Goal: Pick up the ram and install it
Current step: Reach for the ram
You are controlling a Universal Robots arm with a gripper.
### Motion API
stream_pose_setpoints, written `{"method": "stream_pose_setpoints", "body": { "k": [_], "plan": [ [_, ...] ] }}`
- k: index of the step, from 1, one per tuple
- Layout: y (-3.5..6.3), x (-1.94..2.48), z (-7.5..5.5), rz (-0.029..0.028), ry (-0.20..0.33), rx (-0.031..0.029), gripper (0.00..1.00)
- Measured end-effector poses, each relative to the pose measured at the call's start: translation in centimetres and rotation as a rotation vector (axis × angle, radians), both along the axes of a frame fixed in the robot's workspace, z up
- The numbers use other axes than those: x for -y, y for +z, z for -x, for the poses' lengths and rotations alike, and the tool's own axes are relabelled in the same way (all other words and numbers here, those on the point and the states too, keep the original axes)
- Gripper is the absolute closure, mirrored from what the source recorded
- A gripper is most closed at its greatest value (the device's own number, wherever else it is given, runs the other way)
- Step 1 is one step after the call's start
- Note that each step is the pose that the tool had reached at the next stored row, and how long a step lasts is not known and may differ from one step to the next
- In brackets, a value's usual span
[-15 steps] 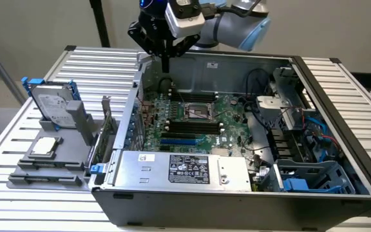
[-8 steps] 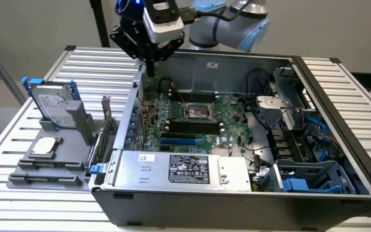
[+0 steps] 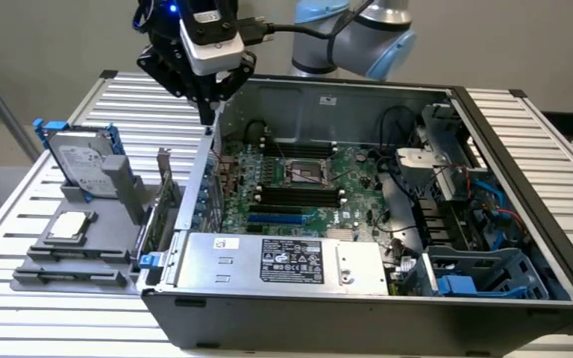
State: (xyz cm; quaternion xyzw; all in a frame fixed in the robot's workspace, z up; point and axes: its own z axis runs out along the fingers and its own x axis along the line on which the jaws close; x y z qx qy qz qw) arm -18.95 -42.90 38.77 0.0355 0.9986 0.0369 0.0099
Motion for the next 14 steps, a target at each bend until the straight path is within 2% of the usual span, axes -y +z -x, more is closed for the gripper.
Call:
{"method": "stream_pose_setpoints", "body": {
  "k": [5, 14],
  "plan": [
    [-0.20, 0.60, 2.1, 0.0003, 0.000, 0.0000, 0.89],
    [-0.78, 1.30, 5.8, 0.0030, 0.000, -0.0001, 0.89]
  ]
}}
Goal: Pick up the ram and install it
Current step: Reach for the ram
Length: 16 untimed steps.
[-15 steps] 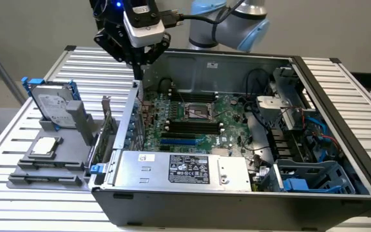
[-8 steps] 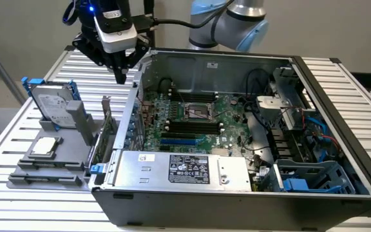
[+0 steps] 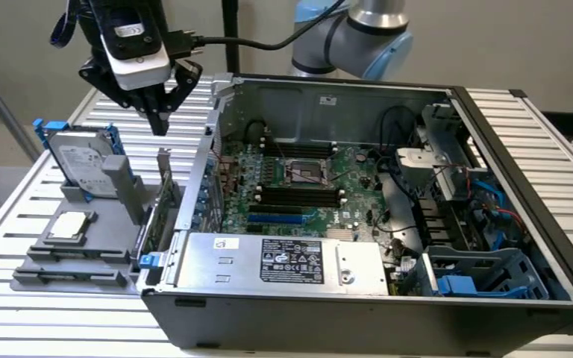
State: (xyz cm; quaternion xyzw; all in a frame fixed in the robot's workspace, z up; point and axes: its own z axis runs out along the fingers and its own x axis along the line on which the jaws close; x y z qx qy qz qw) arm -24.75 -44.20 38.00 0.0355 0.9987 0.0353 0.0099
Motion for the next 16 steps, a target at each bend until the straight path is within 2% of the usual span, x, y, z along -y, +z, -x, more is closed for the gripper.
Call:
{"method": "stream_pose_setpoints", "body": {
  "k": [16],
  "plan": [
    [-1.13, 1.12, 6.5, 0.0067, 0.000, -0.0001, 0.89]
  ]
}}
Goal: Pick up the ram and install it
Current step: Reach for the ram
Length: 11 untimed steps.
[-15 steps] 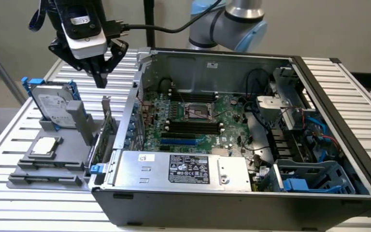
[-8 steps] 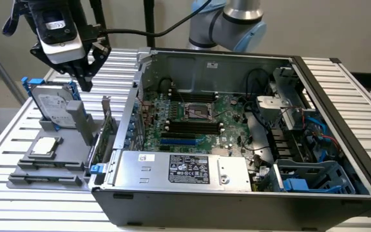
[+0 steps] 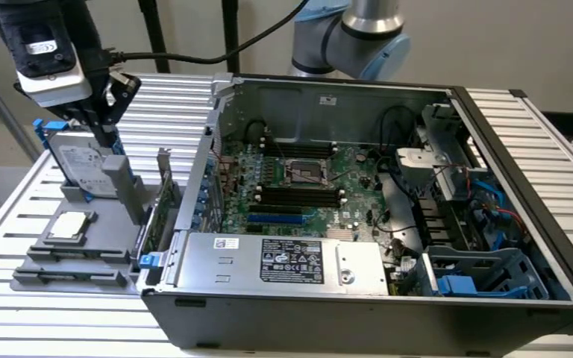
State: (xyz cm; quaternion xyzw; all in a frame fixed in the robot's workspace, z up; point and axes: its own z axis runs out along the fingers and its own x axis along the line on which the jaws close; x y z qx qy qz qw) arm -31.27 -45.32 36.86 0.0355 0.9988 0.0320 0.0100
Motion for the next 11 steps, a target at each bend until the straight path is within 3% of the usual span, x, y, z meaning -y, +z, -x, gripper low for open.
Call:
{"method": "stream_pose_setpoints", "body": {
  "k": [11],
  "plan": [
    [-0.80, 0.78, 4.5, 0.0041, 0.000, -0.0002, 0.89]
  ]
}}
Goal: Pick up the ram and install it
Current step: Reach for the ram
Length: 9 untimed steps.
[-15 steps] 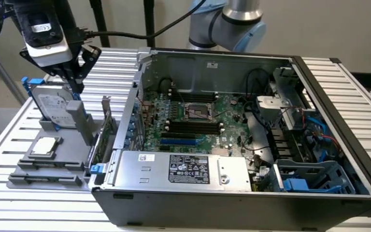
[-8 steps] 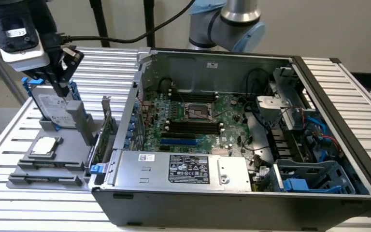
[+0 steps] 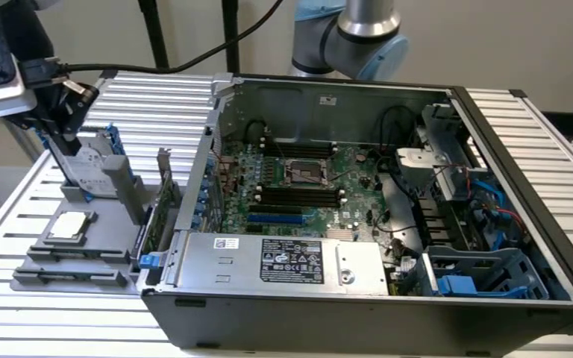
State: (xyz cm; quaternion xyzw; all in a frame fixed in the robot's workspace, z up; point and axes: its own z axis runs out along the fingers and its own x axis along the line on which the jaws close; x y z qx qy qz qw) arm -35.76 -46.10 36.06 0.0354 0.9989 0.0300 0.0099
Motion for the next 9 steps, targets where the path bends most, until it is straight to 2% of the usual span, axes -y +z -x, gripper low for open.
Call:
{"method": "stream_pose_setpoints", "body": {
  "k": [4, 9],
  "plan": [
    [-0.31, 0.52, 1.2, 0.0007, 0.000, -0.0004, 0.89],
    [-0.57, 2.20, 1.5, 0.0016, 0.000, -0.0012, 0.89]
  ]
}}
